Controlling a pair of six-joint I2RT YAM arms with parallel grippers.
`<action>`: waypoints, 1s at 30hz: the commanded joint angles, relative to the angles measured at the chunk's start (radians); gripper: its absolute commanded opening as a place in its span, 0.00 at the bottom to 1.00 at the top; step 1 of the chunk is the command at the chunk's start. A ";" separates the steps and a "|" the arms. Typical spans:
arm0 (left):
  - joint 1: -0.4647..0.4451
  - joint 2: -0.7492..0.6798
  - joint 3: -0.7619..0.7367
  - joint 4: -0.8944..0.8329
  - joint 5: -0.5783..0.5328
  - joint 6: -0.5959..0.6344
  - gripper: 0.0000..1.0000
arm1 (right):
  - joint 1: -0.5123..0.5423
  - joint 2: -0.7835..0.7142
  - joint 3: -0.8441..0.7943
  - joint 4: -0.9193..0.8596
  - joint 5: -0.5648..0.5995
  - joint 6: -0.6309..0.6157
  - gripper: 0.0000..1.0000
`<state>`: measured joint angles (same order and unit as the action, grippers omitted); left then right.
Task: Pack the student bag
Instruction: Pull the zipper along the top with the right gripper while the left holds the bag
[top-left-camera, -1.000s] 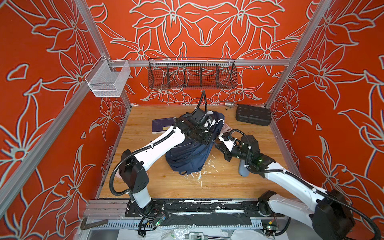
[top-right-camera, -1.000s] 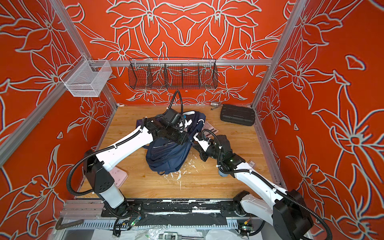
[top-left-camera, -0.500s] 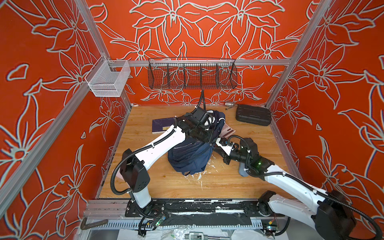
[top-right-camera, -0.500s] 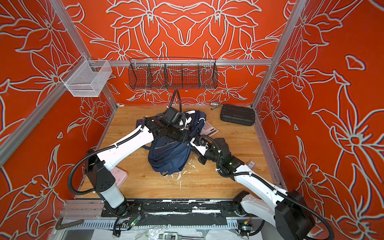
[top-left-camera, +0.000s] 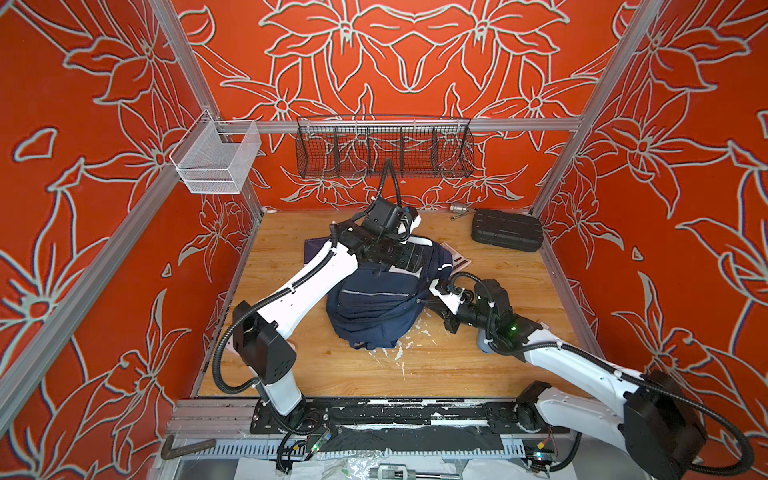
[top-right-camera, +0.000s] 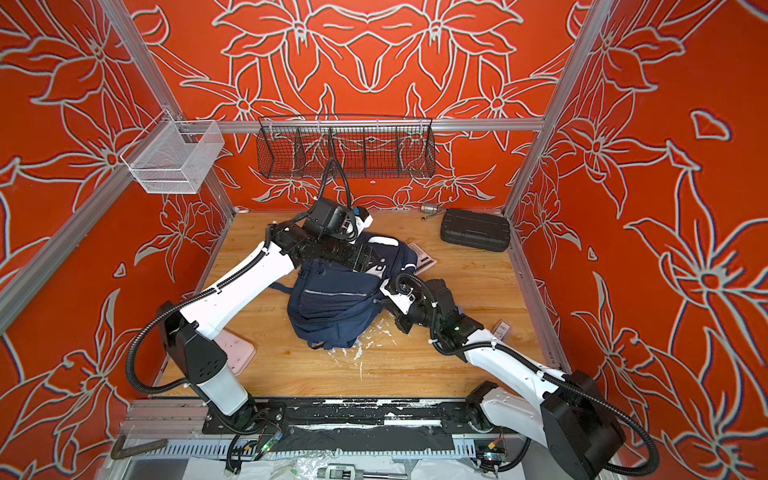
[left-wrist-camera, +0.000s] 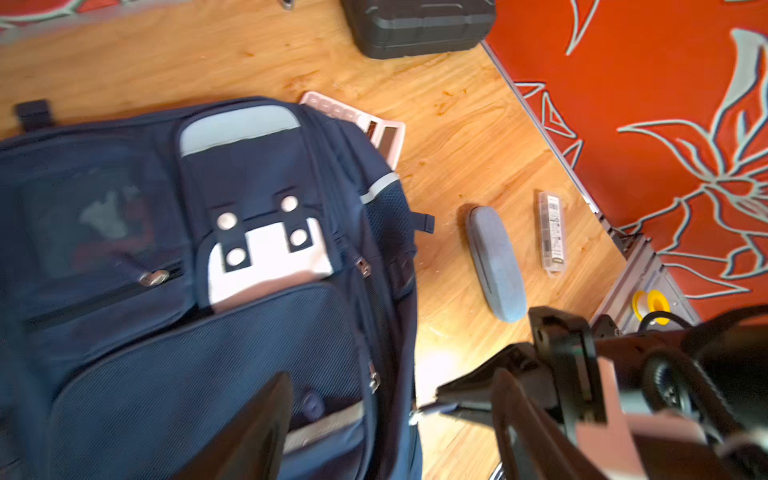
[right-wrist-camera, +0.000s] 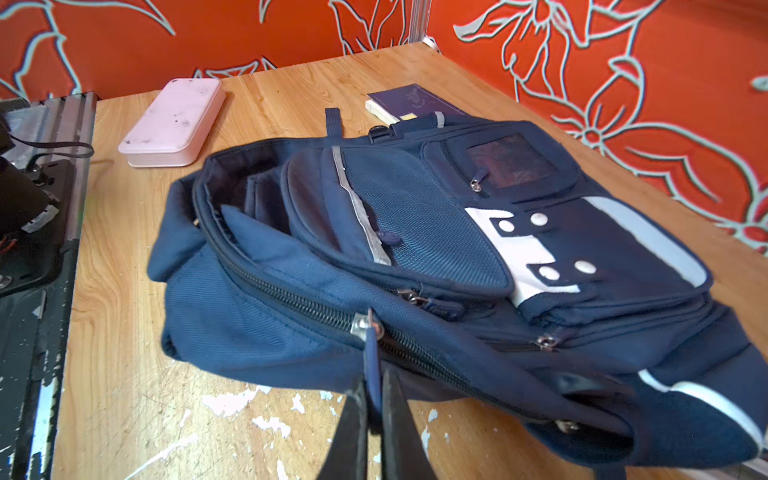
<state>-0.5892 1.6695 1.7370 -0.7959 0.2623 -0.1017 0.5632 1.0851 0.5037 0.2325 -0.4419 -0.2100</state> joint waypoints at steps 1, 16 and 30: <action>0.010 -0.095 -0.094 -0.053 0.002 0.198 0.75 | -0.030 -0.005 -0.017 0.139 0.013 0.070 0.00; -0.004 -0.174 -0.484 0.135 0.017 0.704 0.64 | -0.037 0.002 0.046 -0.111 -0.060 -0.060 0.00; -0.058 -0.072 -0.620 0.350 -0.203 0.920 0.59 | -0.036 -0.002 0.047 -0.118 -0.070 -0.055 0.00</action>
<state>-0.6338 1.5723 1.1404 -0.5236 0.1501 0.7307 0.5274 1.0920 0.5098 0.1043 -0.4648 -0.2325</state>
